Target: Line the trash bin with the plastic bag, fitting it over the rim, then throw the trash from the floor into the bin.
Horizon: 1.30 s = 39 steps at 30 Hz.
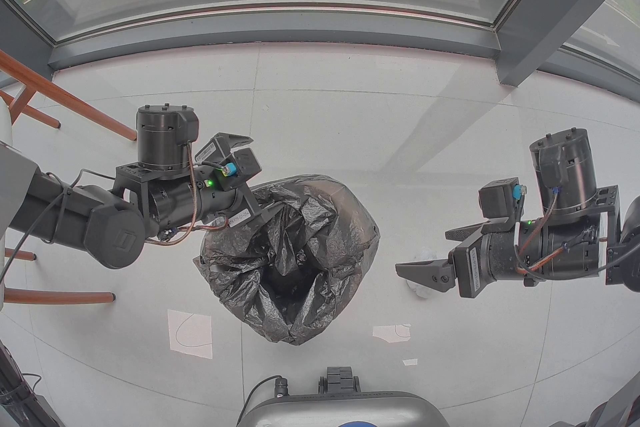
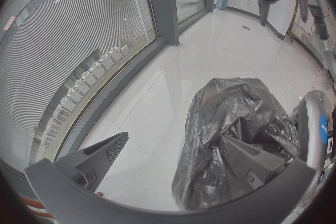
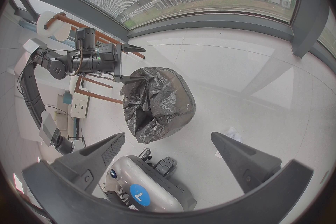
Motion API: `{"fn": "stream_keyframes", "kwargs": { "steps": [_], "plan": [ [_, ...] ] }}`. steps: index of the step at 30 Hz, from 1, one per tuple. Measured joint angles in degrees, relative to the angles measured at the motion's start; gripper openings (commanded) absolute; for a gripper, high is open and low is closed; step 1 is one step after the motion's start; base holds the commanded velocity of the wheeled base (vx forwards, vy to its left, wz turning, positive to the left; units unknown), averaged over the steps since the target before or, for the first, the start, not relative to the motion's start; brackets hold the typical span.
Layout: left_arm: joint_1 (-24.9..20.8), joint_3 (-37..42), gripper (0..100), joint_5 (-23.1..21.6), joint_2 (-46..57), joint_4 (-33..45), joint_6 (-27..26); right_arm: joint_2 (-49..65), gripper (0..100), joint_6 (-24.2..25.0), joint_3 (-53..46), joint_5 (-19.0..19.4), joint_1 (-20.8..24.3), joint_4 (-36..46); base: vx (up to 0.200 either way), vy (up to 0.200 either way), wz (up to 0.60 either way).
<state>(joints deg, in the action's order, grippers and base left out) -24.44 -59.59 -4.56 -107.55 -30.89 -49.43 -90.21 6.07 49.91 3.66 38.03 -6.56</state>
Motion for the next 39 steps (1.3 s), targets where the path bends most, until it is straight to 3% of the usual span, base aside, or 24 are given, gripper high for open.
{"fn": "stream_keyframes", "kwargs": {
  "steps": [16, 24, 28, 32, 39],
  "plan": [
    [1.55, -3.86, 100, 0.27, -1.16, -0.09, 1.78, 1.51, 100, 0.06, -0.83, -0.16, -0.33, 0.02, 0.0, 0.0, 0.0],
    [-0.24, -2.71, 100, 0.82, 3.05, 5.25, 7.78, 3.15, 100, 0.52, -3.44, 0.85, -7.33, 0.02, 0.0, 0.0, 0.0],
    [-0.78, -0.57, 100, 1.99, 9.92, 9.9, 12.79, 3.61, 100, 0.52, -5.51, 2.0, -11.41, -0.01, 0.0, 0.0, 0.0],
    [-0.8, 3.25, 100, 3.28, 17.6, 12.73, 21.99, 2.97, 100, 0.57, -6.97, 2.88, -14.4, -1.56, 0.0, 0.0, 0.0],
    [-0.66, 8.9, 100, 2.24, 27.37, 14.58, 36.3, -4.35, 100, 0.71, -7.98, 2.91, -17.31, -12.73, 0.0, 0.0, 0.0]
  ]
}}
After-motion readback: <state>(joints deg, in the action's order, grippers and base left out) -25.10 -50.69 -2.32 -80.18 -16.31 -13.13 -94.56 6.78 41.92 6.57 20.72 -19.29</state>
